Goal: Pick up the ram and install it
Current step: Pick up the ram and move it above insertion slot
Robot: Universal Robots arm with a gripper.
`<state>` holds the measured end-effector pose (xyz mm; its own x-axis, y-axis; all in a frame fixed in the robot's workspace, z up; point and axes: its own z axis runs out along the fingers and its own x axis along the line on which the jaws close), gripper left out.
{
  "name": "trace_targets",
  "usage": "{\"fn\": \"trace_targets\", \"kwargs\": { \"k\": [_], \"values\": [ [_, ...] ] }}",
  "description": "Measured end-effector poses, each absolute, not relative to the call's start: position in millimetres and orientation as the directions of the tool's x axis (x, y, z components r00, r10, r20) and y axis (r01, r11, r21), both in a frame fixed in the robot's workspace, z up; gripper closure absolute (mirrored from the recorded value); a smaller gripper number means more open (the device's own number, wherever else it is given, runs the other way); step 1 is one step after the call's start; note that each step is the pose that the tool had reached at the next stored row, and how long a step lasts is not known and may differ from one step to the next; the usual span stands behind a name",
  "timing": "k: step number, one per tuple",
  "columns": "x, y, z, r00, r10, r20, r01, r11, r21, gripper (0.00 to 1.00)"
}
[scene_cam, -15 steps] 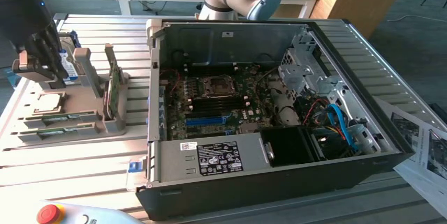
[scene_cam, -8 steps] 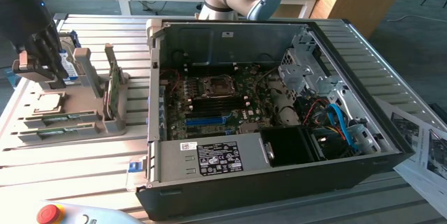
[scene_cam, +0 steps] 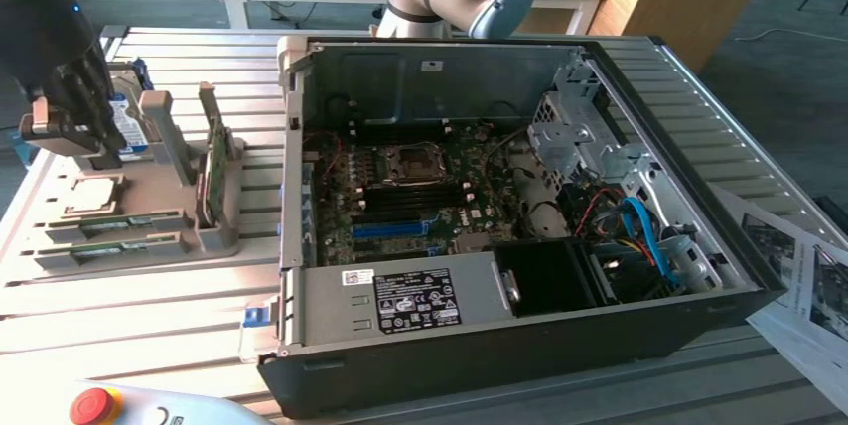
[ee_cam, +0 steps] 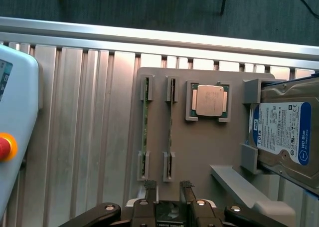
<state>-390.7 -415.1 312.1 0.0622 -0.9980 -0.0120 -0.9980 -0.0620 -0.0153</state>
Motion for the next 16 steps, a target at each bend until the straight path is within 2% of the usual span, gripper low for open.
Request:
{"fn": "trace_targets", "kwargs": {
  "k": [16],
  "values": [
    [-391.8, -420.2, 312.1, 0.062, -0.998, -0.014, -0.998, -0.062, -0.015, 0.68]
  ]
}}
